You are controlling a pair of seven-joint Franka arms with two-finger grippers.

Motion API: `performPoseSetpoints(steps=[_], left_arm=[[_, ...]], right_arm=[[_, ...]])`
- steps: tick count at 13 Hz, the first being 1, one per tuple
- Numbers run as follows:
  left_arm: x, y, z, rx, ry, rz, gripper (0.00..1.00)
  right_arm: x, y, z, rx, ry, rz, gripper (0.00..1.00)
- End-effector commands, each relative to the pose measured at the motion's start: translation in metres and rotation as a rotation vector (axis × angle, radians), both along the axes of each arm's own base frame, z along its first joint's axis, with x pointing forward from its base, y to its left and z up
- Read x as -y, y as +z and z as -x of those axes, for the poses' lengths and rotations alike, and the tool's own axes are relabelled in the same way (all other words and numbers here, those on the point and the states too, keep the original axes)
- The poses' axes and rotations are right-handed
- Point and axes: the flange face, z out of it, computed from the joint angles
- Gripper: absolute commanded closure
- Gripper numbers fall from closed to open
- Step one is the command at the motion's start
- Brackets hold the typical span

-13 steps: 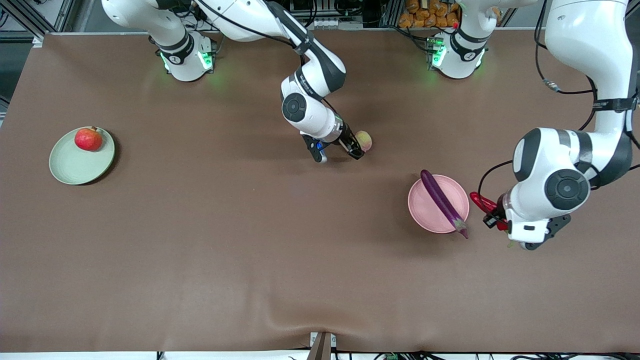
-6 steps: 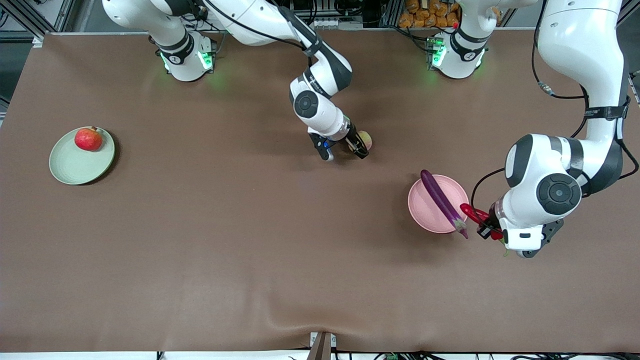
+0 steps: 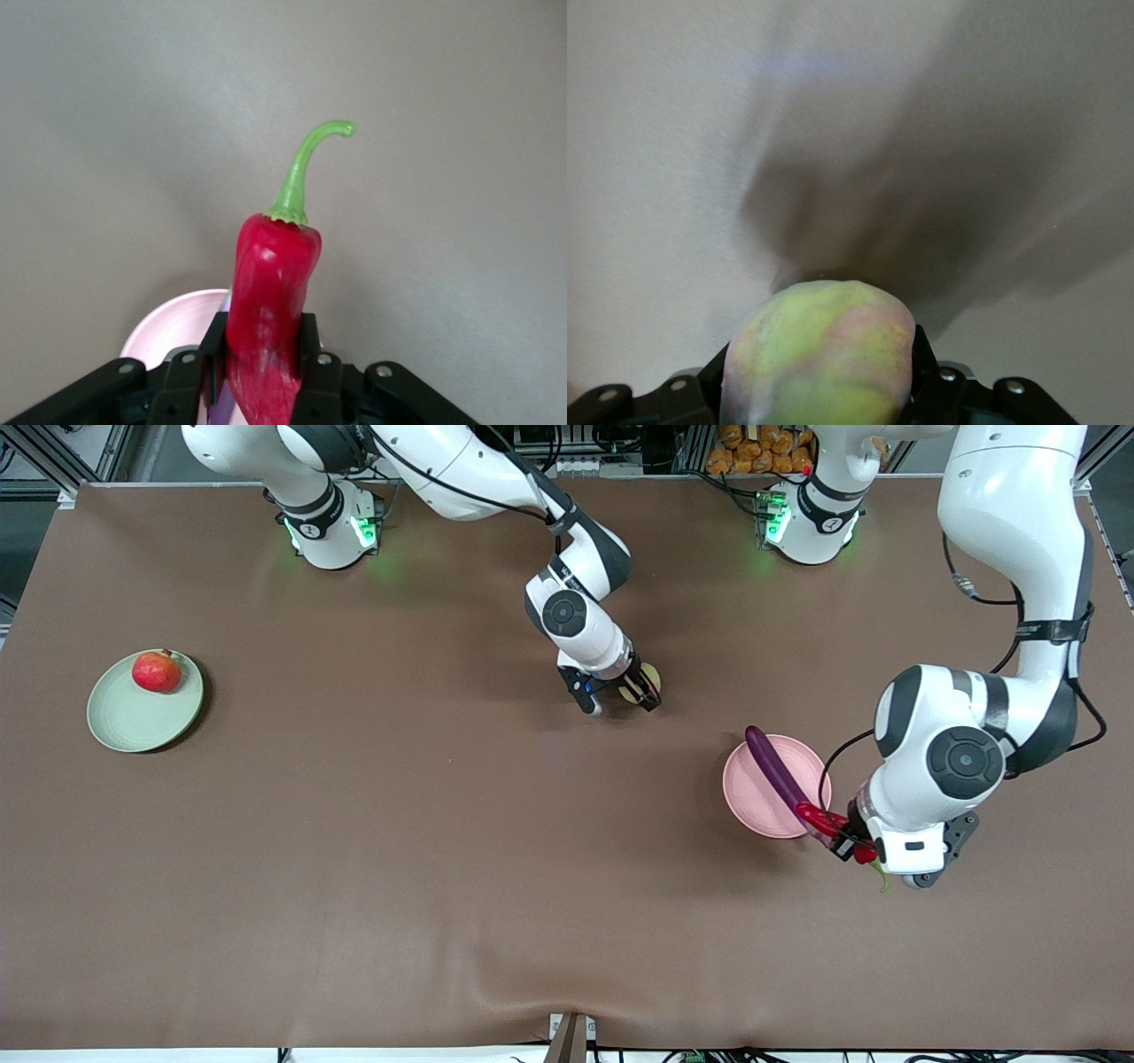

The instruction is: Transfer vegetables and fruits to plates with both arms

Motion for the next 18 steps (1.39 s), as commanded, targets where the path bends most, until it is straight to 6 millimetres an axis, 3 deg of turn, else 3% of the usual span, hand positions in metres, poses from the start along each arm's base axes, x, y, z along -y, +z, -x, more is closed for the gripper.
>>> performPoseSetpoints(steps=[1, 2, 5, 8, 10, 12, 14, 18], left_arm=[[0.037, -0.014, 0.003, 0.004, -0.032, -0.004, 1.00], [0.054, -0.031, 0.008, -0.017, -0.058, -0.012, 1.00], [0.073, -0.058, 0.031, -0.086, -0.114, -0.039, 1.00], [0.093, -0.076, 0.044, -0.121, -0.148, -0.050, 1.00], [0.090, -0.089, 0.055, -0.183, -0.171, -0.080, 1.00], [0.091, -0.096, 0.067, -0.266, -0.233, -0.141, 1.00], [0.089, -0.100, 0.068, -0.275, -0.246, -0.165, 1.00], [0.088, -0.123, 0.064, -0.272, -0.259, -0.212, 1.00]], right_arm=[[0.016, 0.060, -0.038, -0.066, 0.039, 0.030, 1.00], [0.033, 0.087, -0.061, -0.098, 0.050, 0.047, 1.00], [0.110, 0.153, -0.118, -0.139, 0.127, 0.046, 1.00], [0.222, 0.211, -0.165, -0.193, 0.245, 0.024, 1.00], [0.299, 0.239, -0.186, -0.196, 0.324, 0.006, 1.00], [0.371, 0.249, -0.199, -0.200, 0.396, 0.032, 1.00], [0.442, 0.248, -0.207, -0.207, 0.479, 0.029, 1.00], [0.601, 0.225, -0.203, -0.238, 0.723, 0.068, 1.00]])
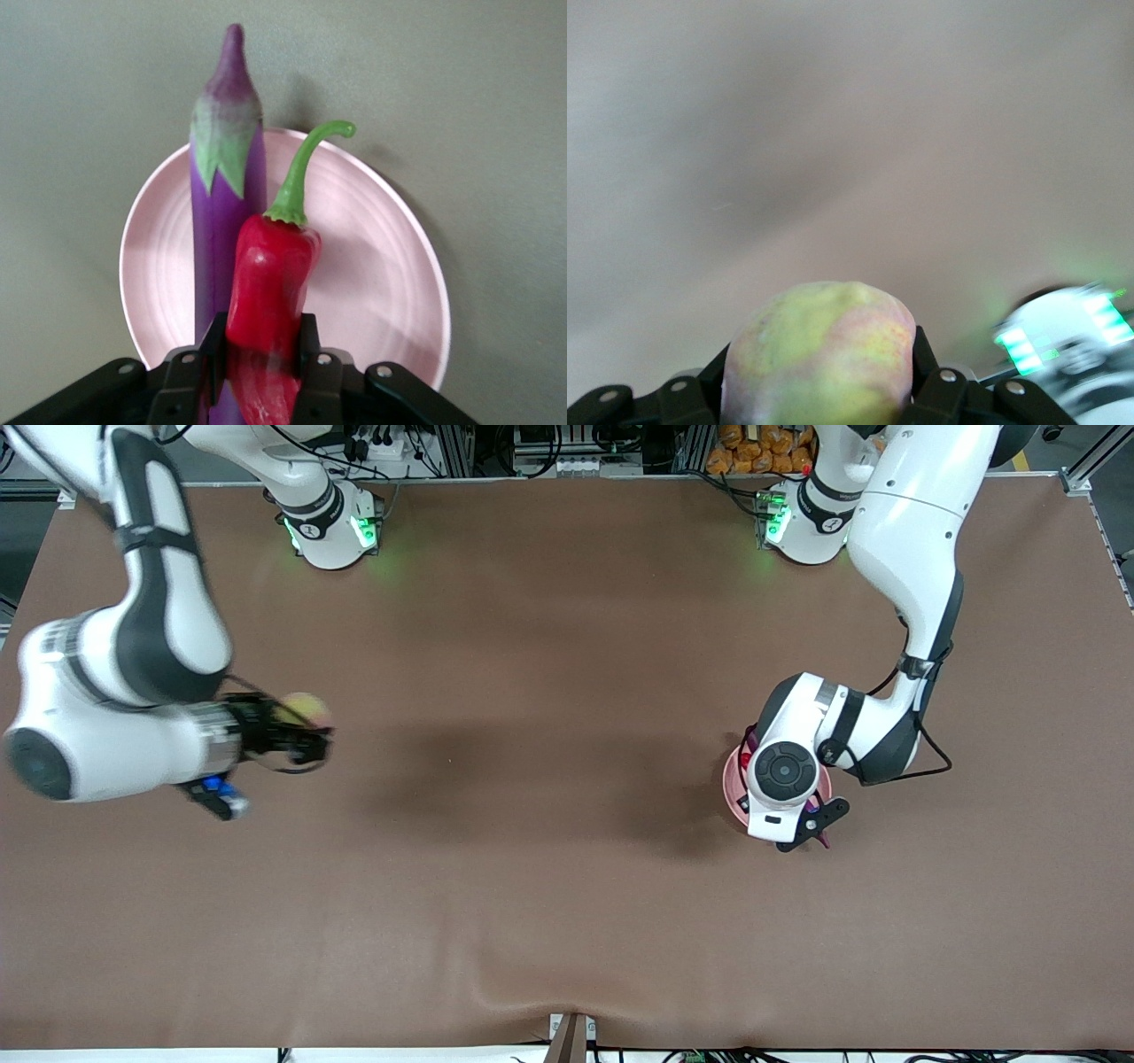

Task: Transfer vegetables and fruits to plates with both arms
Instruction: 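Place the chili on the pink plate while the right gripper places the peach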

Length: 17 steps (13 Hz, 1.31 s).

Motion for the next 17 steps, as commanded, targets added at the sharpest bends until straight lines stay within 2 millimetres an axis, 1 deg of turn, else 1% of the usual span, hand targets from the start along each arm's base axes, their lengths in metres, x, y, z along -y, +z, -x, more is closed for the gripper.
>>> performPoseSetpoints(steps=[1, 2, 3, 4, 5, 7, 8, 9, 10, 11, 12, 14, 15, 16, 17], left_arm=[[0.002, -0.009, -0.005, 0.013, -0.010, -0.022, 1.00], [0.004, -0.007, -0.010, 0.029, -0.010, -0.012, 1.00], [0.006, -0.007, -0.013, 0.037, -0.007, -0.005, 1.00], [0.007, -0.007, -0.014, 0.037, 0.003, 0.003, 0.72], [0.005, -0.009, -0.015, 0.040, 0.005, -0.003, 0.01], [0.009, -0.008, -0.014, 0.042, -0.003, -0.008, 0.00], [0.010, -0.006, -0.014, 0.047, -0.004, -0.007, 0.00], [0.011, 0.000, -0.016, 0.057, -0.004, -0.003, 0.00], [0.011, 0.011, -0.022, 0.078, -0.003, 0.005, 0.00], [0.012, 0.029, -0.029, 0.107, -0.002, 0.017, 0.00], [0.010, 0.049, -0.036, 0.135, 0.010, 0.034, 0.00], [0.007, 0.105, -0.048, 0.216, 0.028, 0.063, 0.00], [0.003, 0.134, -0.050, 0.255, 0.031, 0.075, 0.00], [-0.003, 0.163, -0.050, 0.286, 0.035, 0.085, 0.00], [-0.006, 0.187, -0.045, 0.293, 0.016, 0.088, 0.00]], right_arm=[[0.103, -0.014, 0.018, -0.015, 0.150, -0.039, 1.00], [0.148, -0.022, 0.025, -0.006, 0.218, -0.068, 1.00], [0.182, -0.033, 0.031, 0.006, 0.291, -0.094, 1.00], [0.215, -0.040, 0.038, 0.026, 0.342, -0.092, 1.00], [0.246, -0.044, 0.041, 0.043, 0.401, -0.060, 1.00], [0.311, -0.075, 0.048, 0.077, 0.513, -0.066, 1.00], [0.334, -0.092, 0.051, 0.100, 0.570, -0.085, 1.00], [0.353, -0.114, 0.053, 0.110, 0.625, -0.097, 1.00], [0.366, -0.129, 0.055, 0.117, 0.675, -0.111, 1.00], [0.372, -0.142, 0.058, 0.127, 0.690, -0.144, 1.00], [0.372, -0.158, 0.059, 0.145, 0.674, -0.177, 1.00], [0.372, -0.198, 0.067, 0.158, 0.651, -0.229, 1.00], [0.372, -0.218, 0.076, 0.179, 0.642, -0.240, 0.99], [0.369, -0.227, 0.081, 0.187, 0.653, -0.246, 0.72], [0.371, -0.229, 0.085, 0.183, 0.652, -0.255, 0.13]])
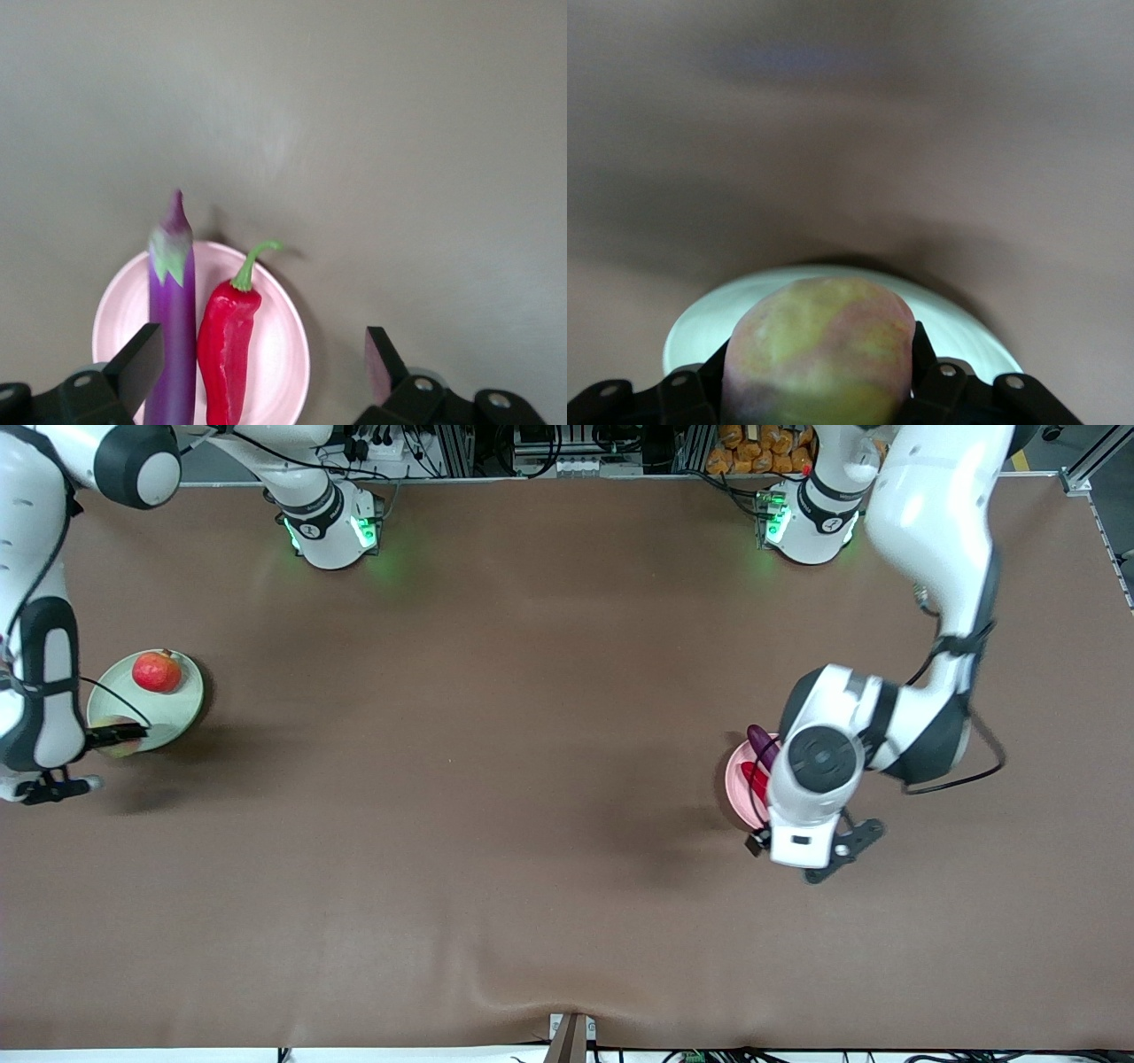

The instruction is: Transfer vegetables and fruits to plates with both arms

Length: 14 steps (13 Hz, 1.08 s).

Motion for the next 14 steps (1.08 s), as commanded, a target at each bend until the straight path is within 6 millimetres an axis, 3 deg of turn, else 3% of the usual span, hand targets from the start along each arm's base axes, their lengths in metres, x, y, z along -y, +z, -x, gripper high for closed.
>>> performPoseSetpoints(steps=[1, 3, 5, 6, 8, 10, 12, 14], left_arm=[[-0.013, 0.076, 0.017, 0.015, -0.063, -0.003, 0.00], [-0.037, 0.117, 0.030, -0.052, -0.196, 0.000, 0.00], [-0.056, 0.163, 0.051, -0.102, -0.312, 0.009, 0.00], [-0.075, 0.187, 0.058, -0.101, -0.330, 0.042, 0.00], [-0.089, 0.219, 0.081, -0.140, -0.424, 0.094, 0.00], [-0.102, 0.238, 0.101, -0.184, -0.483, 0.111, 0.00], [-0.111, 0.242, 0.119, -0.213, -0.520, 0.100, 0.00], [-0.142, 0.251, 0.141, -0.225, -0.583, 0.099, 0.00]], right_arm=[[0.000, -0.005, 0.012, 0.012, 0.019, -0.047, 0.00], [-0.004, 0.005, 0.011, -0.017, 0.010, -0.074, 0.00], [-0.009, 0.029, 0.003, -0.042, 0.008, -0.106, 0.00], [-0.013, 0.048, -0.005, -0.066, 0.007, -0.123, 0.00], [-0.029, 0.106, -0.025, -0.118, 0.026, -0.164, 0.00], [-0.062, 0.153, -0.038, -0.197, 0.049, -0.233, 0.00], [-0.111, 0.182, -0.056, -0.184, 0.074, -0.285, 0.00], [-0.153, 0.227, -0.067, -0.107, 0.016, -0.284, 0.00]])
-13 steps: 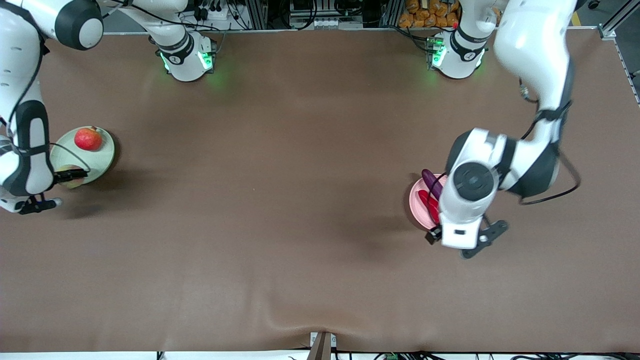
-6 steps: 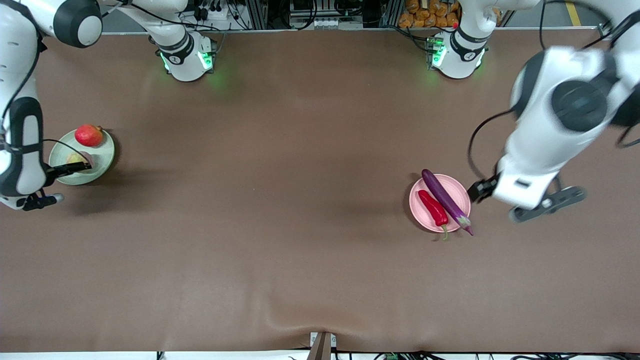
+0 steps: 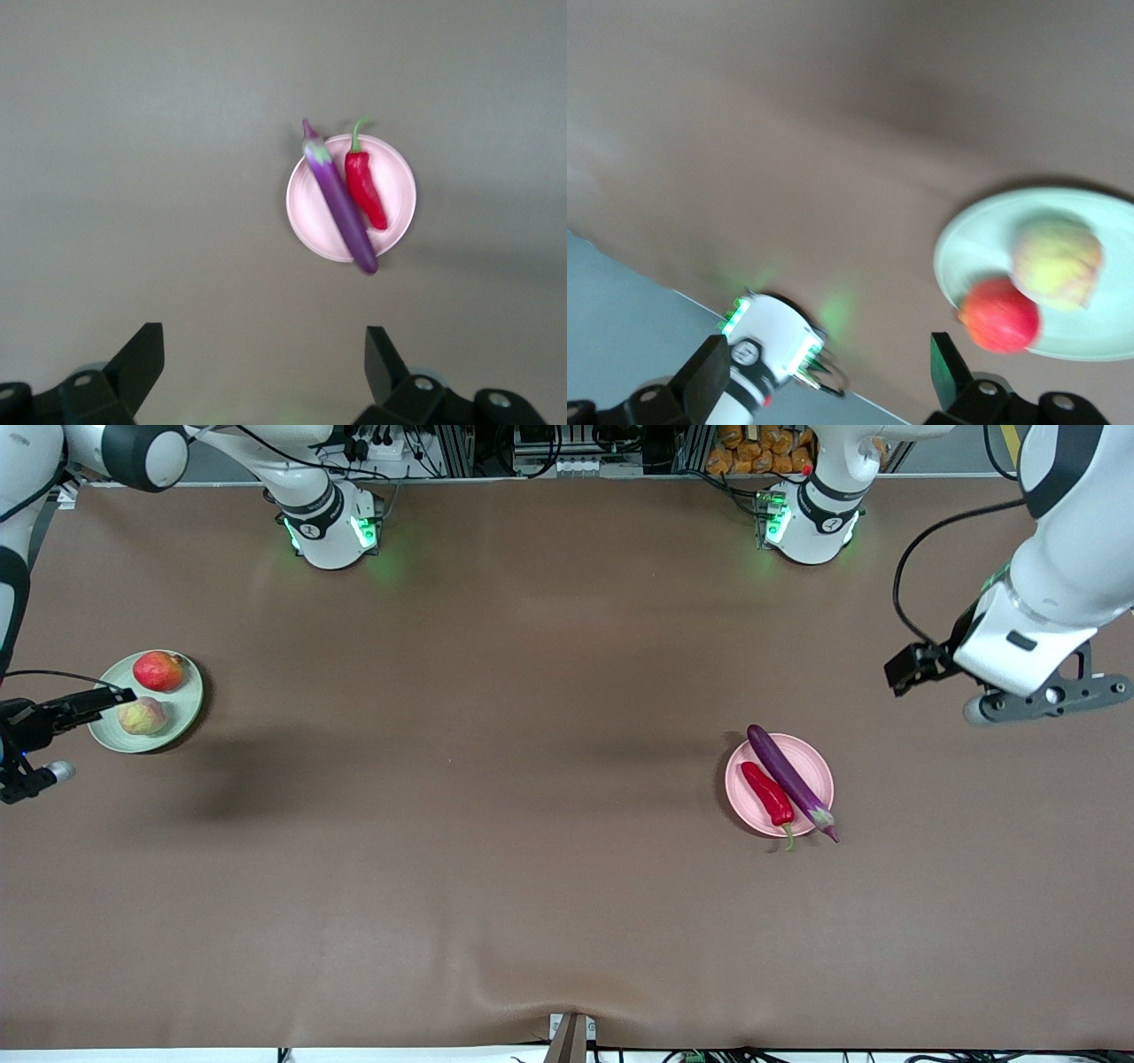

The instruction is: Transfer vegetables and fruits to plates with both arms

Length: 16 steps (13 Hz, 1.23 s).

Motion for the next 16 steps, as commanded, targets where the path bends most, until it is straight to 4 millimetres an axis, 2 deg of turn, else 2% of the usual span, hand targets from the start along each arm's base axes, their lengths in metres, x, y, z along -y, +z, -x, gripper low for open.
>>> performPoseSetpoints(steps=[1, 3, 6, 7, 9, 12, 14, 15, 16], left_arm=[[-0.025, 0.009, 0.033, -0.013, -0.091, 0.010, 0.00], [-0.029, 0.022, 0.046, -0.005, -0.119, 0.006, 0.00], [-0.038, 0.039, 0.062, -0.029, -0.213, 0.003, 0.00], [-0.038, 0.041, 0.063, -0.033, -0.218, 0.005, 0.00], [-0.038, 0.044, 0.062, -0.029, -0.224, 0.007, 0.00], [-0.046, 0.048, 0.054, -0.025, -0.199, 0.045, 0.00], [-0.046, 0.034, 0.044, -0.046, -0.192, 0.053, 0.00], [-0.050, 0.031, 0.032, -0.047, -0.169, 0.075, 0.00], [-0.039, 0.032, 0.020, -0.038, -0.175, 0.103, 0.00]], right_arm=[[-0.063, 0.037, -0.014, 0.042, -0.057, -0.017, 0.00], [-0.111, 0.079, -0.018, 0.092, -0.104, 0.005, 0.00], [-0.181, 0.116, -0.015, 0.119, -0.225, 0.157, 0.00], [-0.203, 0.132, -0.003, 0.175, -0.253, 0.260, 0.00], [-0.203, 0.149, 0.021, 0.231, -0.345, 0.298, 0.00], [-0.183, 0.175, 0.054, 0.254, -0.383, 0.306, 0.00], [-0.186, 0.189, 0.076, 0.282, -0.396, 0.362, 0.00], [-0.194, 0.195, 0.085, 0.294, -0.410, 0.374, 0.00], [-0.201, 0.199, 0.090, 0.300, -0.411, 0.381, 0.00]])
